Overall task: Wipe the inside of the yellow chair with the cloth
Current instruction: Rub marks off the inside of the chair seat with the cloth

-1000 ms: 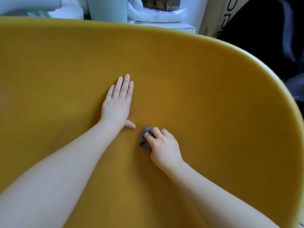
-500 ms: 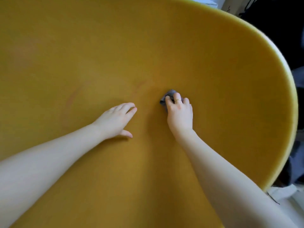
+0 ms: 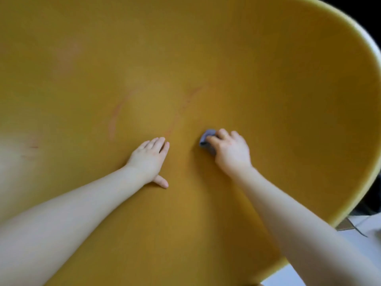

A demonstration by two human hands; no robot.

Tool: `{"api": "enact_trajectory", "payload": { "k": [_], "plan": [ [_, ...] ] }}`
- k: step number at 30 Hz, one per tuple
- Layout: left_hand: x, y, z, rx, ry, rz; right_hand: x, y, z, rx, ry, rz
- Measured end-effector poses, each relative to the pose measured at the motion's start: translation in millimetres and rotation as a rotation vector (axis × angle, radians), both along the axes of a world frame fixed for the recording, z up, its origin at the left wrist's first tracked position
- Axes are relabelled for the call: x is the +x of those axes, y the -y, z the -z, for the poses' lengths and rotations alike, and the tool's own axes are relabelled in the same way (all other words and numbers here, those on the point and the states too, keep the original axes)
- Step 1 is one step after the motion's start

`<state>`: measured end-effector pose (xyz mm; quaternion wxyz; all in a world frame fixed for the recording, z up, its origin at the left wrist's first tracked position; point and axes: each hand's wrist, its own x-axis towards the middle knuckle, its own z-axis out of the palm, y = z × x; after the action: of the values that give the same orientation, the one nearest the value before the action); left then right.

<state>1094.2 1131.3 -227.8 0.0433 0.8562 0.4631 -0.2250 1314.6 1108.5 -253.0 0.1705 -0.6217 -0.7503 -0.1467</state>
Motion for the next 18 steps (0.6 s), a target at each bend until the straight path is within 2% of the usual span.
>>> {"api": "enact_trajectory", "payload": {
  "k": [3, 6, 9, 12, 15, 18],
  "plan": [
    [-4, 0, 5, -0.028, 0.030, -0.018, 27, -19, -10, 0.122, 0.060, 0.230],
    [-5, -2, 8, -0.020, 0.044, -0.014, 6, -25, -3, 0.154, -0.053, 0.324],
    [-2, -3, 8, 0.005, 0.034, -0.005, -39, 0, 20, 0.055, -0.147, 0.120],
    [-3, -1, 10, 0.046, 0.005, -0.012, -61, 24, 31, -0.036, -0.161, -0.080],
    [-5, -1, 12, 0.128, -0.062, 0.003, -41, 15, 23, -0.015, 0.019, -0.224],
    [-4, -10, 14, 0.087, -0.086, -0.034, -8, -16, 8, 0.091, 0.122, -0.194]
  ]
}}
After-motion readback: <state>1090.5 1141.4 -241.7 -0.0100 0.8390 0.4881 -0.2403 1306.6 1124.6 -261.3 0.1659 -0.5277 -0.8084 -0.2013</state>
